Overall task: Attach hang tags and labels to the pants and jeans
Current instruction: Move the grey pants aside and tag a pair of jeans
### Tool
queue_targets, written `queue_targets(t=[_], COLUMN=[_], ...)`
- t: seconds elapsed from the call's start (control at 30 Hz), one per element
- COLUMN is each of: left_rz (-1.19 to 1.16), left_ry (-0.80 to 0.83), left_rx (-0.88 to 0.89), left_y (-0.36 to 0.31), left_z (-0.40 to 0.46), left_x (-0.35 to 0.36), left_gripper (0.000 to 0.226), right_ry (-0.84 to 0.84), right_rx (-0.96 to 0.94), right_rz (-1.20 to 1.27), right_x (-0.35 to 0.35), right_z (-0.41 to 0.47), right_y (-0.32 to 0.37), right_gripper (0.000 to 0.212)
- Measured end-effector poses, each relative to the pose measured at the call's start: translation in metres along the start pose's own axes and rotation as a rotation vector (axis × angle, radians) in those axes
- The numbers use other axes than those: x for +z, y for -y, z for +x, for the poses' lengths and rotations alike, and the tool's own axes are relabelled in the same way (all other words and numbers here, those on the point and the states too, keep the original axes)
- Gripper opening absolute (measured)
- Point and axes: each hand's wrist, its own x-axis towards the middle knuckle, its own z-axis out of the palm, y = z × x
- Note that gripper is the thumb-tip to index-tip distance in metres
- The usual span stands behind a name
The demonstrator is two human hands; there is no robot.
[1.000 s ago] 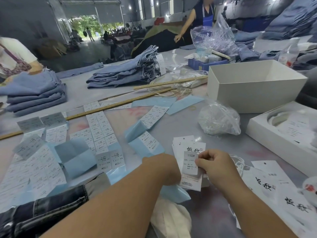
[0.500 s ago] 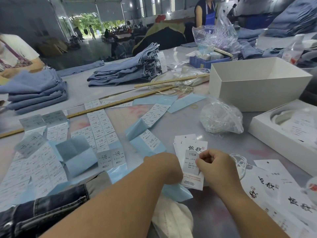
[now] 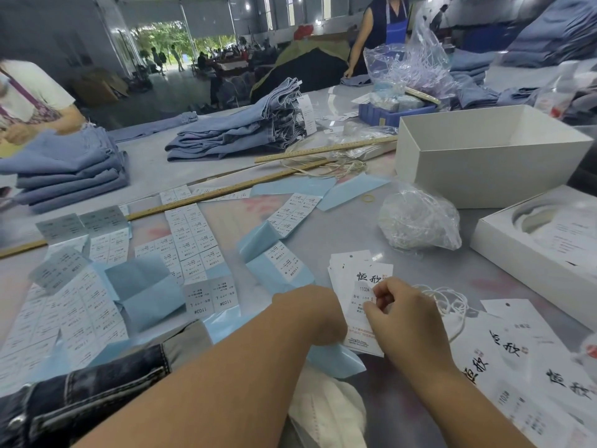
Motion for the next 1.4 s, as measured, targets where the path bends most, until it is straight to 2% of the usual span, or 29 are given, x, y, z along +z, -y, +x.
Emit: queue_targets(t=[0.1,0.2,0.33,0.43,0.47,0.57,0.7,0.83,0.97,1.07,1.23,1.4], left_rz=[-0.020,-0.015,-0.026,-0.030,-0.027,-0.019,-0.010,-0.008,-0.016,-0.028,-0.025,-0.013], left_ry=[0.000,-0.003,-0.001,-0.002,-0.004,0.000,-0.013,-0.024,-0.032,-0.037,-0.035,-0.029], left_rx=[0.005,0.012,0.015,0.009,0.010,0.008,0.005,0.000,-0.001,0.002,-0.001,-0.009], left_y=[0.000,0.000,0.000,0.000,0.000,0.000,0.001,0.001,0.000,0.000,-0.001,-0.002], left_z=[0.000,0.001,0.002,0.002,0.002,0.001,0.001,0.001,0.001,0.000,-0.002,0.000], left_x=[0.000,0.001,0.001,0.002,0.002,0.002,0.002,0.002,0.003,0.002,0.002,0.001], left_gripper=[0.025,0.020,0.015,0.018,0.016,0.018,0.030,0.034,0.025,0.019,0.021,0.019], right_ry=[-0.013,-0.021,0.042,0.071,0.055,-0.013,-0.046,-0.057,0.013,0.069,0.047,0.155], right_rx=[-0.040,-0.034,0.056,0.000,-0.053,-0.183,-0.138,-0.085,-0.043,-0.039,0.001,0.033], right_rz=[-0.079,-0.183,-0.260,-0.296,-0.293,-0.339,-0.379,-0.415,-0.450,-0.490,-0.481,-0.507], right_x=[0.000,0.001,-0.002,-0.005,-0.004,0.005,0.011,0.009,0.007,0.005,0.003,0.003], right_z=[0.000,0.000,0.005,0.005,0.004,-0.004,-0.012,-0.017,-0.023,-0.025,-0.029,-0.026], right_y=[0.004,0.005,0.001,0.001,0.001,-0.004,-0.011,-0.011,-0.006,-0.003,-0.002,-0.003], right_gripper=[0.011,0.018,0.039,0.062,0.059,0.032,0.021,0.036,0.049,0.047,0.056,0.064])
